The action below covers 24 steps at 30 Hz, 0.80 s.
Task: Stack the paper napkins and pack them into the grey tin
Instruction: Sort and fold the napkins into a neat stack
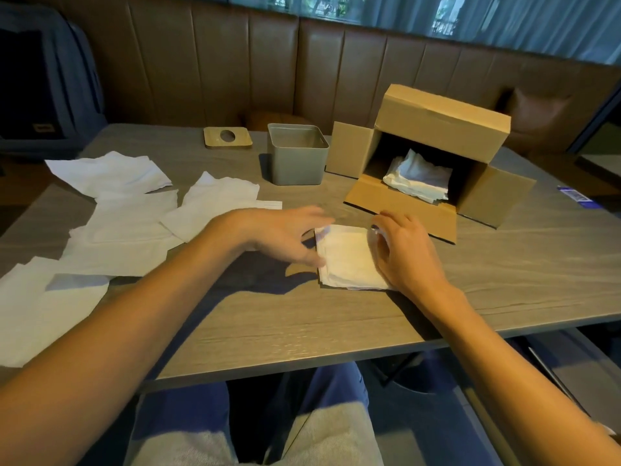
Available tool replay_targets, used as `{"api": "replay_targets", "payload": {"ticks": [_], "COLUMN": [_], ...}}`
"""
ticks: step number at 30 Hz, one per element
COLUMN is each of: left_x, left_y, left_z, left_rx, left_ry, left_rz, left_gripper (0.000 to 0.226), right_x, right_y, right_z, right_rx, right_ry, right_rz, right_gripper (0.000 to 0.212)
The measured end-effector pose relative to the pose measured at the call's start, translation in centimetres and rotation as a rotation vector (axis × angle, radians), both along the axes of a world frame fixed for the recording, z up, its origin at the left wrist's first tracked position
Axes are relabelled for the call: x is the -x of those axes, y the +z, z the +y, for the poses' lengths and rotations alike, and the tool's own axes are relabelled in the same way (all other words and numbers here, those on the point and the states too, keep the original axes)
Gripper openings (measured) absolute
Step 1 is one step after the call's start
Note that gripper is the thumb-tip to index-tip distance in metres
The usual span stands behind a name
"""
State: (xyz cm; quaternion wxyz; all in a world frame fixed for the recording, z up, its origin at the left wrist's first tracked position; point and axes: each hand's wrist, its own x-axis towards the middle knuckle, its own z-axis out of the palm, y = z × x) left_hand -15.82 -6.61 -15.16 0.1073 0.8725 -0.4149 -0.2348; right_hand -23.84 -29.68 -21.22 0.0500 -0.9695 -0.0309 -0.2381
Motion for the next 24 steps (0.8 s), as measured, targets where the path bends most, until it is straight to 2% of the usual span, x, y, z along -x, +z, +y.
{"api": "replay_targets", "payload": {"ticks": [2, 4, 6, 8, 11, 14, 17, 19, 21, 24], "left_x": [1.1, 2.7, 3.7, 3.9, 3.9, 3.8, 4.0, 4.3, 4.1, 2.6], "left_y": [-0.3, -1.5, -3.2, -4.8, -6.0, -5.9, -5.2, -4.6, -3.9, -2.9], "left_z": [-1.5, -3.1, -4.0, -3.7, -2.5, -1.9, -1.7, -1.1, 0.4, 3.8], "left_rx": [0.243, 0.348, 0.295, 0.188, 0.033, -0.014, -0.024, 0.029, 0.131, 0.198], "left_ry": [0.059, 0.089, 0.045, 0.039, 0.034, 0.04, 0.092, 0.14, 0.22, 0.373], "left_rz": [-0.029, -0.101, -0.162, -0.202, -0.309, -0.339, -0.347, -0.359, -0.381, -0.382], "left_gripper": [0.061, 0.054, 0.054, 0.061, 0.076, 0.081, 0.085, 0.083, 0.074, 0.057], "right_x": [0.2, 0.6, 0.8, 0.9, 1.6, 1.7, 1.5, 1.4, 0.5, -2.0], "right_y": [0.4, 0.3, 0.1, -0.4, -0.3, -0.1, 1.1, 2.1, 2.9, 3.4], "right_z": [1.1, 1.9, 2.2, 2.0, 1.6, 1.2, 2.0, 3.3, 5.3, 9.0], "right_rx": [-0.056, -0.133, -0.183, -0.13, -0.056, -0.016, -0.001, -0.014, -0.064, -0.133], "right_ry": [0.121, 0.257, 0.322, 0.301, 0.078, -0.023, -0.047, -0.021, 0.072, 0.244], "right_rz": [-0.017, 0.069, 0.199, 0.293, 0.499, 0.585, 0.573, 0.475, 0.379, 0.352], "right_gripper": [0.025, 0.023, 0.029, 0.042, 0.063, 0.072, 0.071, 0.064, 0.058, 0.046]}}
